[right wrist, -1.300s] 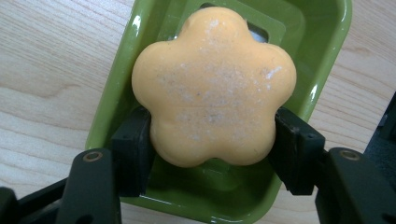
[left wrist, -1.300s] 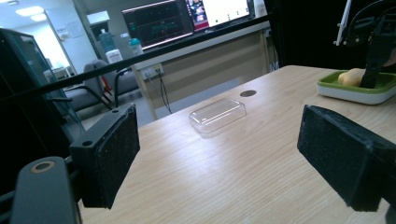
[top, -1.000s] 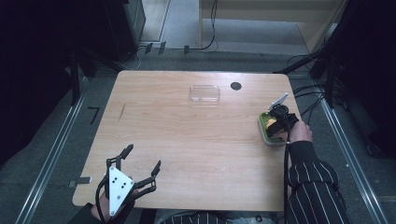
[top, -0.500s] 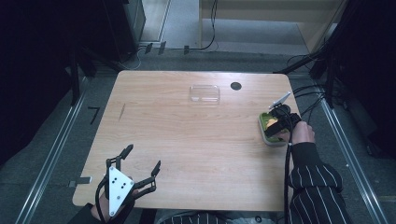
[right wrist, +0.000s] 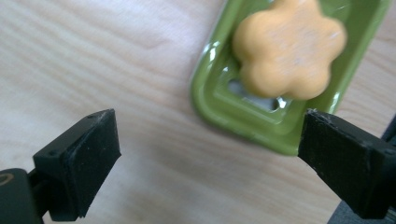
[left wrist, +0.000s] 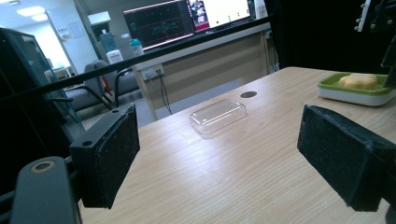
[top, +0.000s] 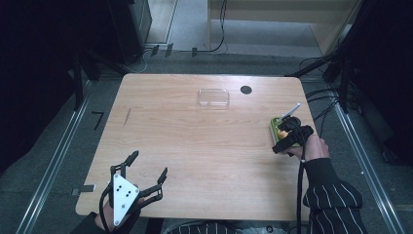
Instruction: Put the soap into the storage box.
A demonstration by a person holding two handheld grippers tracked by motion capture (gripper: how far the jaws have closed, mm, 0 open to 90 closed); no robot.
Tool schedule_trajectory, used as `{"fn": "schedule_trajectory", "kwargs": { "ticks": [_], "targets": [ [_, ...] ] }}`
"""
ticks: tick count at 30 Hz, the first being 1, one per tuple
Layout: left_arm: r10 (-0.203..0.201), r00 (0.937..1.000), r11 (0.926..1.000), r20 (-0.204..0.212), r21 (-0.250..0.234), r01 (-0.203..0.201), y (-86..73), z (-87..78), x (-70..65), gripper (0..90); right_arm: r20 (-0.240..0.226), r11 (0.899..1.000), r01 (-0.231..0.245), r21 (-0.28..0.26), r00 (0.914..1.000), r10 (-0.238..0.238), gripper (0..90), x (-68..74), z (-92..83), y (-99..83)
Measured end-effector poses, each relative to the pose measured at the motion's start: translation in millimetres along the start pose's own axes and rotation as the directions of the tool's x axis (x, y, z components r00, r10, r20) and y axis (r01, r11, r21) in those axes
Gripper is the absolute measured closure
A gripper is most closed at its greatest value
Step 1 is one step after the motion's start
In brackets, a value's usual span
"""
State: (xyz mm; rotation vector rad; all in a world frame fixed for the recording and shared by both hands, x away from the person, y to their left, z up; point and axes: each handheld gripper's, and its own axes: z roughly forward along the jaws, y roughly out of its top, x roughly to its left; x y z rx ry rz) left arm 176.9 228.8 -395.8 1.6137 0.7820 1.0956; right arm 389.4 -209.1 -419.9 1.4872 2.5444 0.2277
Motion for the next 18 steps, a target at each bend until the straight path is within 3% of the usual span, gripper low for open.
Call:
{"fn": "schedule_trajectory", "kwargs": {
  "ticks": [18],
  "targets": [
    [0.002,1.0000,1.0000,-0.001,0.003,-0.002,0.1,0.2,-0.3,13.0,-0.014,0.997,0.077,0.012,0.9970,-0.077,5.2,38.0,-2.5,-33.4]
  ]
}}
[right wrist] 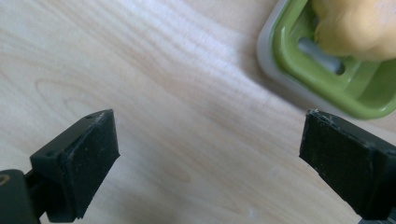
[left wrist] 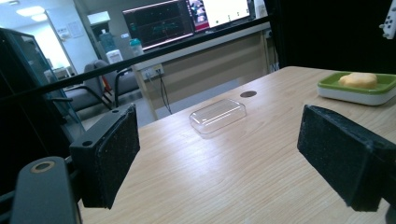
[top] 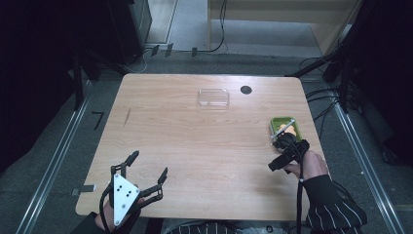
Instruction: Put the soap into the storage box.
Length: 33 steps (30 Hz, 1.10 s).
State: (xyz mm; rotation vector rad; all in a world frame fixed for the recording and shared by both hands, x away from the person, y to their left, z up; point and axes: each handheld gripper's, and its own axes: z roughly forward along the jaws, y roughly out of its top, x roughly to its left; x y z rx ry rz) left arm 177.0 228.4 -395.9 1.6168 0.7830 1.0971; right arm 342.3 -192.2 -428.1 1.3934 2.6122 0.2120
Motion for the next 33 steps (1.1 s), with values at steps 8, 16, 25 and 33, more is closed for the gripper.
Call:
{"fn": "schedule_trajectory", "kwargs": {
  "ticks": [8,16,25,33],
  "targets": [
    [0.001,1.0000,1.0000,0.001,0.003,-0.001,0.0,0.1,-0.3,13.0,0.003,1.000,0.028,0.009,0.9996,-0.028,5.2,13.4,2.8,-20.2],
    [0.005,1.0000,1.0000,0.003,0.003,-0.005,0.1,0.3,-0.3,13.0,0.007,0.999,0.034,0.007,0.9994,-0.034,5.2,20.6,4.5,-40.1],
    [0.005,1.0000,1.0000,0.007,0.003,-0.005,0.2,0.6,-0.7,13.0,-0.002,0.999,0.030,0.014,0.9996,-0.030,5.3,27.8,10.7,-64.5],
    [0.007,1.0000,1.0000,0.005,0.002,-0.007,0.4,0.6,-0.8,13.0,-0.027,1.000,0.028,0.006,0.9993,-0.028,5.3,33.0,14.8,-81.7]
  ]
}}
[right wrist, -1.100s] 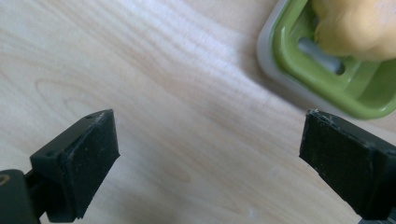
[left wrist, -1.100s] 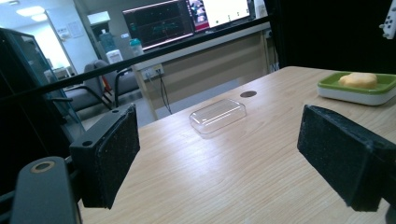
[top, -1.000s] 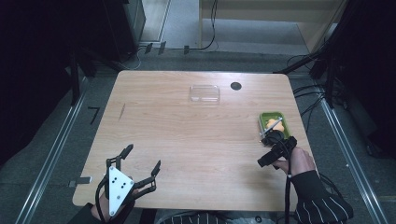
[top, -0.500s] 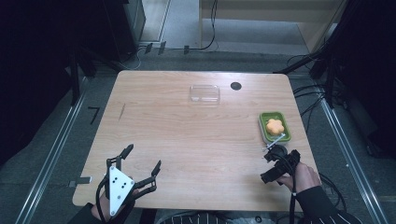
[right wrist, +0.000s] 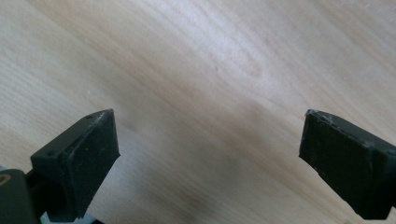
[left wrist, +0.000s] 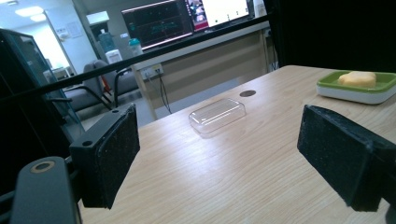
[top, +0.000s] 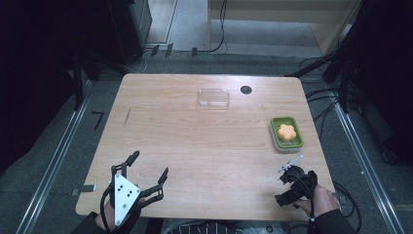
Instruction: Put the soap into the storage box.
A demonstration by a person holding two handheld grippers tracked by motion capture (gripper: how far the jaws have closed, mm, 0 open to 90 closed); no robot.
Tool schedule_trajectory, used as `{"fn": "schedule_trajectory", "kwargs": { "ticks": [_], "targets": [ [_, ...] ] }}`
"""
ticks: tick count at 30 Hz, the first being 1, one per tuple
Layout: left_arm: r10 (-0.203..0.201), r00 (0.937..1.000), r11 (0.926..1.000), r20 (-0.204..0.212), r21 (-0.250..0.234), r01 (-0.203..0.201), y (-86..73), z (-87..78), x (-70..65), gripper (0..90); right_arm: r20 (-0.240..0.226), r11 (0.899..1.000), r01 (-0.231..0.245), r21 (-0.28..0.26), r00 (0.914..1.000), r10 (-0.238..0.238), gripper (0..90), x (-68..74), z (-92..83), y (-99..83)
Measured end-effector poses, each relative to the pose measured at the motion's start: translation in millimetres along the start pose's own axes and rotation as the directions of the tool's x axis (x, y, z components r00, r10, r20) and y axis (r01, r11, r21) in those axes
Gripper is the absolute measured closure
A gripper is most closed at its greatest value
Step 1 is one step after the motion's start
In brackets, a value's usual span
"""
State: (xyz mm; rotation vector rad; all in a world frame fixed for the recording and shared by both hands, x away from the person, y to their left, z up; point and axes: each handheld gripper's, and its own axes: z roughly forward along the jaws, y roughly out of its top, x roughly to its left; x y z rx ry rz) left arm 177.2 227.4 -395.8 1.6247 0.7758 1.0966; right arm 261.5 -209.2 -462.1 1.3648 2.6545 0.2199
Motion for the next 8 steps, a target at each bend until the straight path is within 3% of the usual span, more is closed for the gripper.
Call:
{"fn": "schedule_trajectory", "kwargs": {
  "ticks": [8],
  "targets": [
    [-0.001,1.0000,1.0000,0.000,-0.001,0.001,0.1,0.4,-0.1,13.0,-0.005,1.000,0.022,0.002,0.9997,-0.022,5.8,1.6,2.0,-0.7]
  ]
}}
